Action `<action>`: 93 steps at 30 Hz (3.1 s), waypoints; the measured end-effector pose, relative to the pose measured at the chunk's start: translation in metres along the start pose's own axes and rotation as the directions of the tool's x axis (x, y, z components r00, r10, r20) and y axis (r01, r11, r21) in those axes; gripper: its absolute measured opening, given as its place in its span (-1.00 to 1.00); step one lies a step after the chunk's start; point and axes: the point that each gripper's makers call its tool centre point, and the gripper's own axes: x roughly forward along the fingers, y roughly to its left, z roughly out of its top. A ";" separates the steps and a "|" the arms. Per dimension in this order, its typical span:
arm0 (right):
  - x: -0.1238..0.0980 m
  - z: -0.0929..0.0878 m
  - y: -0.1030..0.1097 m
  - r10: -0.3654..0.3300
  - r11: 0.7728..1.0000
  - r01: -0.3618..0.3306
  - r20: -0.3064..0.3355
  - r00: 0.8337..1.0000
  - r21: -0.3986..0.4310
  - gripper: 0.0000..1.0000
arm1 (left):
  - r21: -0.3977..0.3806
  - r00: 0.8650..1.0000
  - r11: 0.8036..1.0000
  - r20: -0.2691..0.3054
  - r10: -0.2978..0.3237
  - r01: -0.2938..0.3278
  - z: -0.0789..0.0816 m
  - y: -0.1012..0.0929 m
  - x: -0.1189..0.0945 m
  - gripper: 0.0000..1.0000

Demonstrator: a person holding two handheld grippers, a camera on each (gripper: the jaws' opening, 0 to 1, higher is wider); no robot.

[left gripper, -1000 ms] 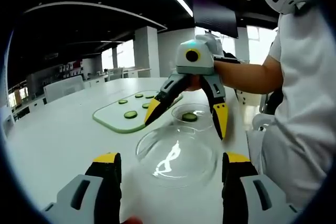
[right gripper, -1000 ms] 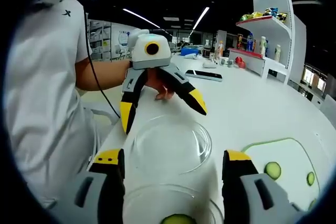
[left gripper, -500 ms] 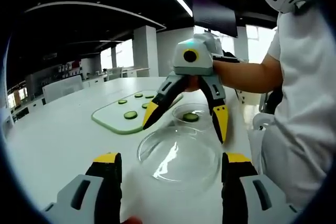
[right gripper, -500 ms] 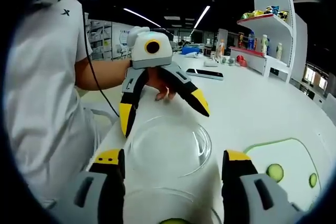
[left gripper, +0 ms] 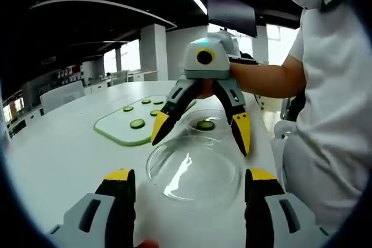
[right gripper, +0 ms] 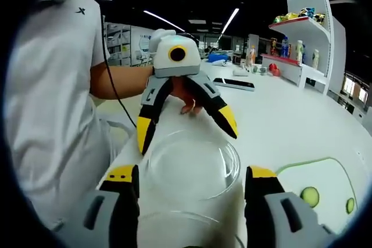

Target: Open the petri dish lid, add cucumber slices into the petri dish, and close the lid

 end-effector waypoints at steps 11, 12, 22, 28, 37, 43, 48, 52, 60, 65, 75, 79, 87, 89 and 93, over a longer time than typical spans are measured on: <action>0.005 -0.003 -0.003 0.012 1.000 -0.013 -0.028 1.000 -0.014 0.42 | 0.018 0.999 0.999 -0.024 -0.029 0.030 -0.003 -0.001 0.004 0.50; 0.005 -0.003 -0.002 0.016 1.000 -0.017 -0.028 0.999 -0.012 0.40 | 0.019 0.999 0.999 -0.027 -0.031 0.032 -0.003 -0.001 0.005 0.50; 0.010 -0.007 -0.005 0.020 1.000 -0.021 -0.041 0.999 -0.020 0.41 | 0.031 0.998 0.998 -0.022 -0.054 0.054 -0.001 -0.006 0.012 0.47; 0.012 -0.009 -0.003 0.029 0.999 -0.030 -0.047 0.998 -0.016 0.39 | 0.041 0.998 0.997 -0.010 -0.065 0.065 0.001 -0.008 0.014 0.47; 0.013 -0.008 -0.002 0.039 0.999 -0.039 -0.044 0.998 -0.008 0.34 | 0.034 0.999 0.998 0.004 -0.051 0.051 0.003 -0.004 0.015 0.41; 0.014 -0.008 -0.003 0.042 0.999 -0.043 -0.043 0.998 -0.006 0.34 | 0.019 0.998 0.998 0.009 -0.059 0.058 0.002 -0.004 0.015 0.37; 0.014 -0.008 -0.003 0.044 0.999 -0.045 -0.041 0.998 -0.008 0.34 | 0.036 0.998 0.997 0.006 -0.068 0.067 0.000 -0.005 0.015 0.36; 0.014 -0.008 -0.003 0.048 0.999 -0.049 -0.049 0.998 -0.010 0.34 | 0.037 0.997 0.997 0.009 -0.072 0.072 0.001 -0.005 0.016 0.36; 0.013 -0.008 -0.003 0.054 0.998 -0.055 -0.043 0.998 -0.012 0.33 | 0.035 0.997 0.996 0.022 -0.078 0.078 0.001 -0.006 0.016 0.35; 0.013 -0.008 -0.003 0.055 0.998 -0.055 -0.041 0.998 -0.011 0.33 | 0.026 0.996 0.997 0.027 -0.079 0.079 0.000 -0.005 0.015 0.35; 0.013 -0.008 -0.003 0.052 0.999 -0.052 -0.027 0.998 -0.009 0.33 | 0.007 0.997 0.997 0.022 -0.080 0.080 -0.005 0.000 0.012 0.35; 0.013 -0.008 -0.003 0.052 0.999 -0.052 -0.027 0.998 -0.007 0.33 | 0.007 0.996 0.997 0.023 -0.081 0.081 -0.006 0.001 0.012 0.35; 0.013 -0.008 -0.002 0.048 0.999 -0.049 -0.016 0.999 -0.006 0.32 | 0.007 0.996 0.996 0.026 -0.084 0.083 -0.006 0.000 0.012 0.35; 0.013 -0.008 -0.002 0.048 0.999 -0.048 -0.013 0.999 -0.006 0.32 | 0.009 0.996 0.997 0.026 -0.083 0.083 -0.005 -0.002 0.014 0.34; 0.013 -0.007 -0.002 0.047 0.999 -0.047 -0.003 0.999 -0.003 0.32 | 0.007 0.997 0.997 0.007 -0.083 0.083 -0.004 -0.004 0.015 0.34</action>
